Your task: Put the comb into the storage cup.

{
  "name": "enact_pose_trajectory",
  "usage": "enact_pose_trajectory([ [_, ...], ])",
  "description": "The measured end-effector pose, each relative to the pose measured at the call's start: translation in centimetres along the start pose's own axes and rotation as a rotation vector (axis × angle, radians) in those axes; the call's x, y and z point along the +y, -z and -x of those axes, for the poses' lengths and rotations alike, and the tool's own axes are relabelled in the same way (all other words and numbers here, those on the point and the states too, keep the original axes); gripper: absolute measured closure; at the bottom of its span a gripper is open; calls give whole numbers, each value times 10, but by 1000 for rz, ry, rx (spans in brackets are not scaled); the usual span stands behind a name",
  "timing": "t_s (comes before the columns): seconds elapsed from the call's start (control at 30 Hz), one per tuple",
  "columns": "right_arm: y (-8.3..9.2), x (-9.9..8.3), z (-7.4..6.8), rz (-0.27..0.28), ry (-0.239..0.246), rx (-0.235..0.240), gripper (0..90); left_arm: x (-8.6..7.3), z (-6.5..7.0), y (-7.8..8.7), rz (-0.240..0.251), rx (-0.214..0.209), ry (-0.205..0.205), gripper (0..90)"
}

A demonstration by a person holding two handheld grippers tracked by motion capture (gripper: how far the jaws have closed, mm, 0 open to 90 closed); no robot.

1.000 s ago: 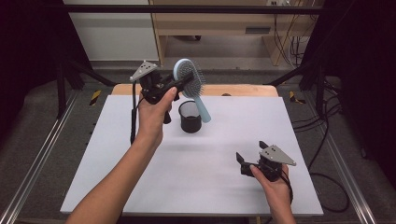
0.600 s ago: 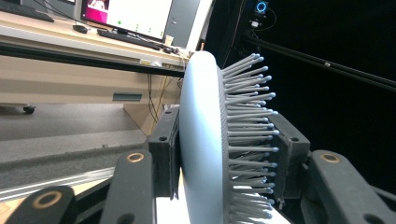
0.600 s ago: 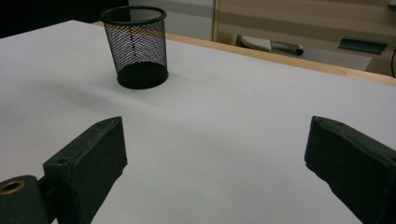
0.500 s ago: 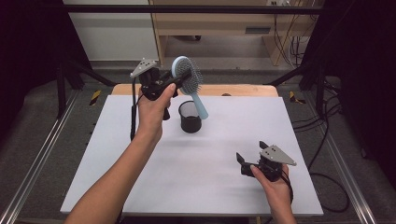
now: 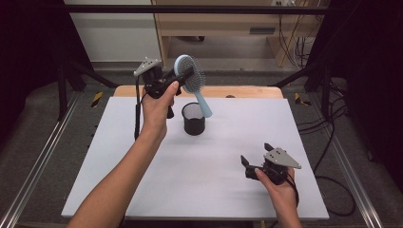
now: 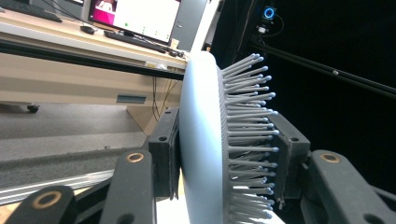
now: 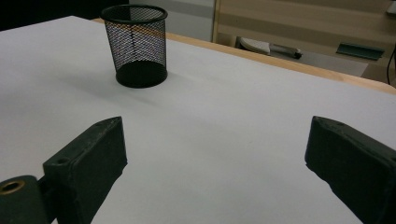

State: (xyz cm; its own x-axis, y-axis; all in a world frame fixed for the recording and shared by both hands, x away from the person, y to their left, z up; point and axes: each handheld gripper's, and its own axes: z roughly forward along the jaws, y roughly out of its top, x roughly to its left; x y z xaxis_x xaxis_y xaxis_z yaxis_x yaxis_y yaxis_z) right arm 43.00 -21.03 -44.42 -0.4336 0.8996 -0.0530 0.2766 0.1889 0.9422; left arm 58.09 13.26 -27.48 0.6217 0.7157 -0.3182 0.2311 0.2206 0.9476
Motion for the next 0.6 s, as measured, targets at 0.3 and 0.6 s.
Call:
enact_pose_trajectory([
  [0.3,1,1,4,4,-8,-3,58,-2,-6,-4,-1,6,18,529],
  [0.6,0,0,7,-1,-14,-4,58,-3,-15,-6,-10,32,5,528],
])
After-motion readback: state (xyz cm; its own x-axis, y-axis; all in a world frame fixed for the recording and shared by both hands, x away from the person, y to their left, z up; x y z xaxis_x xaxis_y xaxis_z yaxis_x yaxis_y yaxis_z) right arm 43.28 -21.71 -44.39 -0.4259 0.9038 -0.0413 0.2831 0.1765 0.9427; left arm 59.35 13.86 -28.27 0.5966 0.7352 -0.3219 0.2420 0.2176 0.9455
